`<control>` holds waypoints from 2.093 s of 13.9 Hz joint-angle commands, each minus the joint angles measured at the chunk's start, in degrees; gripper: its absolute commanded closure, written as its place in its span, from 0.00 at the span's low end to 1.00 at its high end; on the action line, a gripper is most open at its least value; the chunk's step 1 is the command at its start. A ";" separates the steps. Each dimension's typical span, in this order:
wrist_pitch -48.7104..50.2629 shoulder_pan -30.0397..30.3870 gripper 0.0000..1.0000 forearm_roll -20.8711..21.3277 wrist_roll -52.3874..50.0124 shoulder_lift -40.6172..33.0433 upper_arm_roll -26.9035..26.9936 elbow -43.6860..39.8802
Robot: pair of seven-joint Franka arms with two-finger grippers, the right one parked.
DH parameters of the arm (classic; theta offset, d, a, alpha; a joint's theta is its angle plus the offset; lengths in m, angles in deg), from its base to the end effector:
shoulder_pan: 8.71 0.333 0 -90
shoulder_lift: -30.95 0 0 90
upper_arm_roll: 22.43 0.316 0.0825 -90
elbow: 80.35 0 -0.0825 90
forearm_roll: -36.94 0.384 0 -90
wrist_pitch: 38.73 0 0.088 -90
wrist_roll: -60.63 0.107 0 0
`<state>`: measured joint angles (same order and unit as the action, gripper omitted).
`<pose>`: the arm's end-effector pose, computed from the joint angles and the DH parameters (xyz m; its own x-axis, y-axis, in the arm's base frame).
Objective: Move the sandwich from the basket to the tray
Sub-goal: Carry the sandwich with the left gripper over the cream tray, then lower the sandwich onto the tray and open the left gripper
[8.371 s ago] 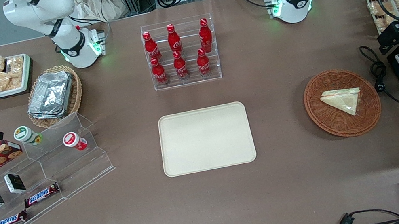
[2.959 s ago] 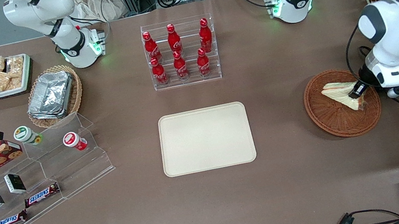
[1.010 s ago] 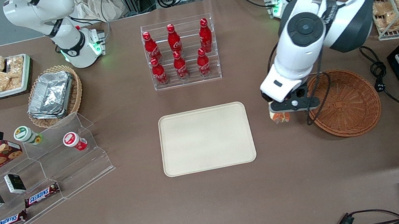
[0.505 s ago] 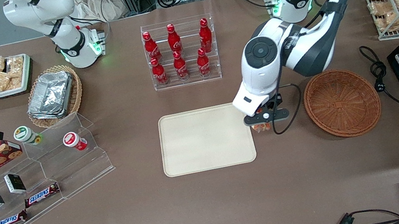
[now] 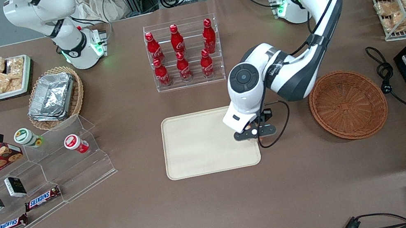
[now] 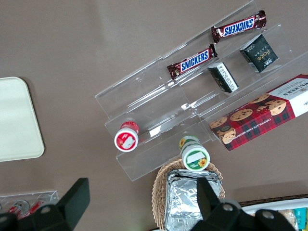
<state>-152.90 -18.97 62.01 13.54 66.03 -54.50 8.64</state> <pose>0.5608 -0.3974 0.3255 0.9991 -0.0410 0.0055 -0.0402 -0.9939 -0.1027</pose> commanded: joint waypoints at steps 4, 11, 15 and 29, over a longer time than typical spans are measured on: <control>-2.19 -1.87 0.83 2.26 -2.13 3.59 0.16 -2.67; -6.59 -1.96 0.82 4.29 -3.18 7.11 -0.01 -3.02; -6.59 -6.43 0.79 4.37 -3.27 10.27 1.74 -7.32; -6.59 -7.14 0.59 8.76 -6.61 13.70 2.62 -7.33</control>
<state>-160.14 -25.17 68.80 8.99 78.45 -52.10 3.26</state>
